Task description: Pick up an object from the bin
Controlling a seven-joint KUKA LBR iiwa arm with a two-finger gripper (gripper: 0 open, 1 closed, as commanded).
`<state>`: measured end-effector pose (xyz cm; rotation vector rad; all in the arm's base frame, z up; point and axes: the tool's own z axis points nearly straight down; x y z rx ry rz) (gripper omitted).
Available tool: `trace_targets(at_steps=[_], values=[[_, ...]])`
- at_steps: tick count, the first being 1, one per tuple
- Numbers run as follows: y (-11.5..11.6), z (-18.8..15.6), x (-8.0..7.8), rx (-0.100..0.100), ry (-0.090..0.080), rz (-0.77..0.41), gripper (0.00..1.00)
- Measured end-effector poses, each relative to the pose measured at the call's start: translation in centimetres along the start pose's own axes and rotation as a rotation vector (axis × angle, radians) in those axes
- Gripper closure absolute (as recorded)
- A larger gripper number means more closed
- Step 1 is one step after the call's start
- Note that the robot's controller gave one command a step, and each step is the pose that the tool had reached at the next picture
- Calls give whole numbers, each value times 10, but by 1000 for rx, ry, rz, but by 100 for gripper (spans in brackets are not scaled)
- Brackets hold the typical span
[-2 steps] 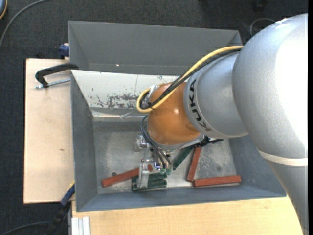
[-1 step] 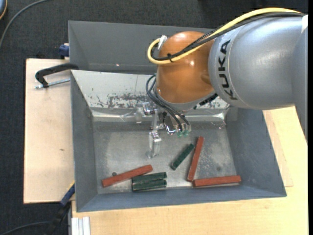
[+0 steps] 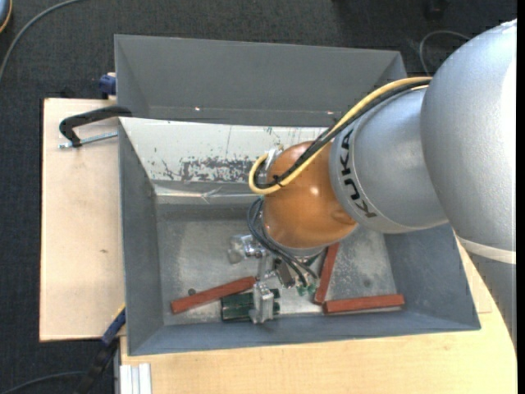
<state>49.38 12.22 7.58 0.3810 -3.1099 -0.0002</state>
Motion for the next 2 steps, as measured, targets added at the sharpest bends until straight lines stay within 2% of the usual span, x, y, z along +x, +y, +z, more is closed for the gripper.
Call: trace_targets(at_steps=[1,2], values=[[0,-4,-3,-1,-10,1,100],[-18,-132,-11,2,-23,-67,100]])
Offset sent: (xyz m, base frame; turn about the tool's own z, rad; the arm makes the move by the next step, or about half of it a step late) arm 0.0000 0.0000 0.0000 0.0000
